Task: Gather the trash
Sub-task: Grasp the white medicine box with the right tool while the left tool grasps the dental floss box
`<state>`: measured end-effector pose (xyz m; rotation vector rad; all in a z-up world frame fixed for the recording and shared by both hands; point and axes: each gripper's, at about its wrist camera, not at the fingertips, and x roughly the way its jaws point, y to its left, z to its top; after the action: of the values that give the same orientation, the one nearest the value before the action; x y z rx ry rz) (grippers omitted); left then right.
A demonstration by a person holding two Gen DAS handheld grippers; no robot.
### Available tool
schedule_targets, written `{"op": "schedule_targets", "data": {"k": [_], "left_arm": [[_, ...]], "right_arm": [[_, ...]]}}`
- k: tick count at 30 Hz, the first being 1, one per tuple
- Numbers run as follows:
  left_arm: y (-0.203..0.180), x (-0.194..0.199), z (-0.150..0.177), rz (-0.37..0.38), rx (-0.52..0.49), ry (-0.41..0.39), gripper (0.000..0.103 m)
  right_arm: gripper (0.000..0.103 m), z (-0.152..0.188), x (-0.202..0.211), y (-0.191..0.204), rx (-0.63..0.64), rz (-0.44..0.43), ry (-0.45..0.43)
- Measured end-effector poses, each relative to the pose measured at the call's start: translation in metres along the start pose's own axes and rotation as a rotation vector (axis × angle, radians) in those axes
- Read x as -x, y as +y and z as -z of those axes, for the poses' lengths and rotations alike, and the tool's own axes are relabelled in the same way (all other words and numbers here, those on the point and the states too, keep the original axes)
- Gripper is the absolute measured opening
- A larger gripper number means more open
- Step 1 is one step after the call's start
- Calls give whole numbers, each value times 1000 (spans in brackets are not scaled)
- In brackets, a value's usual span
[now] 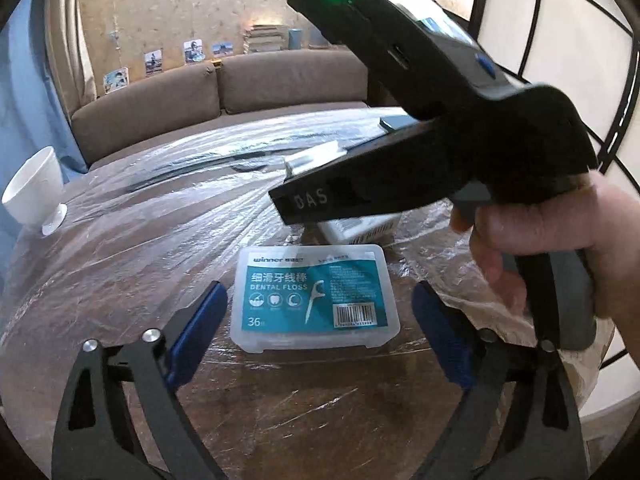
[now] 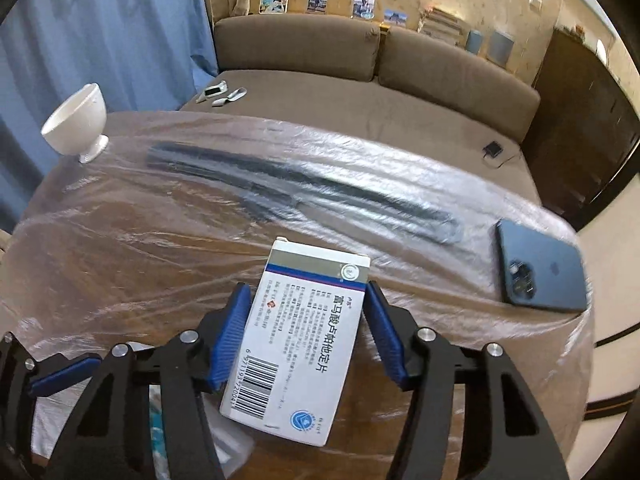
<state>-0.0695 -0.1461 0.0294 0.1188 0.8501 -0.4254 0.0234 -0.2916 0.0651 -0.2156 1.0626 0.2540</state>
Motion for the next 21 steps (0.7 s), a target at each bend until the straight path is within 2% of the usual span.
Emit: {"op": "schedule_targets", "data": {"k": [2,10,21], "left_arm": [[-2,-2,1,-3,-7,11,86],[-4,-4,5,-8,-12,30,84],[5,6,6,-13,0,9,84]], "right_arm": [[58,0,0,-4,-14,-4,4],[58,11,4,1,12,23,-2],[55,23,26,-19,-65,-24,-58]]}}
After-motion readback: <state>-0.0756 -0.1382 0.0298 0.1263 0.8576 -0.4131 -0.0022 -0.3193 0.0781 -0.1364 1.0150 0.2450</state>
